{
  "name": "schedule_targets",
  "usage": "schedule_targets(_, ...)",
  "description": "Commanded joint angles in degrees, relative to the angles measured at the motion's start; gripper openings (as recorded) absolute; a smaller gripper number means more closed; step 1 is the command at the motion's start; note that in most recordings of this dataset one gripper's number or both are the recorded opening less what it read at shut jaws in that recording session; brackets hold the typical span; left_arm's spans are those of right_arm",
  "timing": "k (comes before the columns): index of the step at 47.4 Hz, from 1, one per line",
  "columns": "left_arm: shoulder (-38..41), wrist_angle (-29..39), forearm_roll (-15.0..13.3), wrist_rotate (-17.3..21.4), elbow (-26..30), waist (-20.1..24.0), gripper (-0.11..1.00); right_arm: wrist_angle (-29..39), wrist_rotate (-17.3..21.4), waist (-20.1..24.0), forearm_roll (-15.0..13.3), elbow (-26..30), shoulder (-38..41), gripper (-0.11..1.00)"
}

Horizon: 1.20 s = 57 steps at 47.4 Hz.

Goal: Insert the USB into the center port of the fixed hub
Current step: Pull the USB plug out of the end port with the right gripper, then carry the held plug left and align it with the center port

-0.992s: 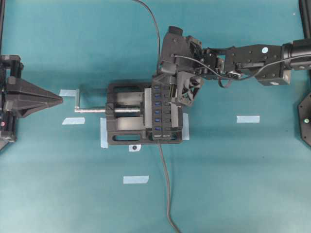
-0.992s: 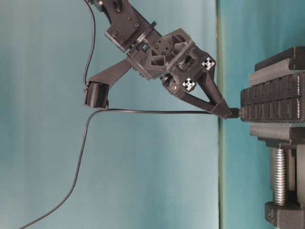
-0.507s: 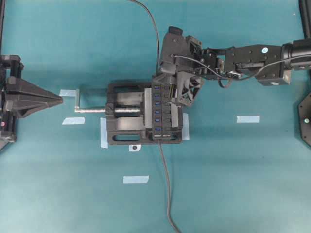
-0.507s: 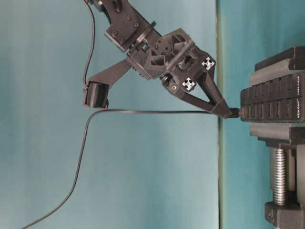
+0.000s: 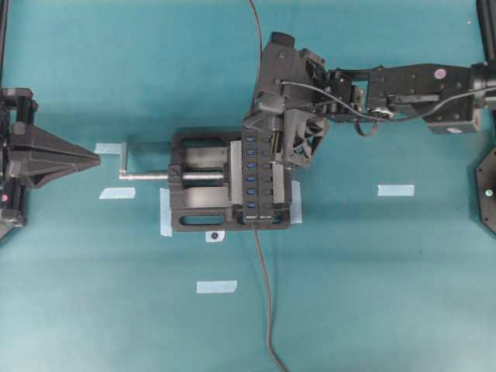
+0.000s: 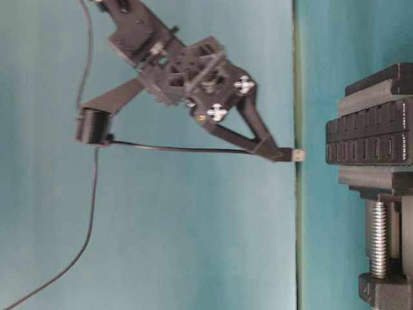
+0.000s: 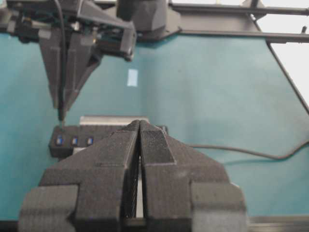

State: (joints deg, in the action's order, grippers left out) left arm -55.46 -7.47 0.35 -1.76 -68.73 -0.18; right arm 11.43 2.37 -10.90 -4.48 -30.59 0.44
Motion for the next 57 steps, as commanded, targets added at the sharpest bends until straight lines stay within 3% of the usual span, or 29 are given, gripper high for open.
schedule_targets(1, 0.35, -0.35, 0.09, -0.09, 1.05, 0.09, 0.01, 0.88, 0.35, 0.62, 0.18, 1.49, -2.11, 0.07)
schedule_targets(26, 0.44, -0.26, 0.09, -0.18, 1.14, 0.00, 0.01, 2.37, 0.79, 3.16, 3.16, 2.46, -2.55, 0.07)
schedule_targets(57, 0.26, -0.35, 0.09, -0.26, 1.14, 0.00, 0.01, 3.08, 0.79, 5.01, 3.96, 1.76, -2.02, 0.07)
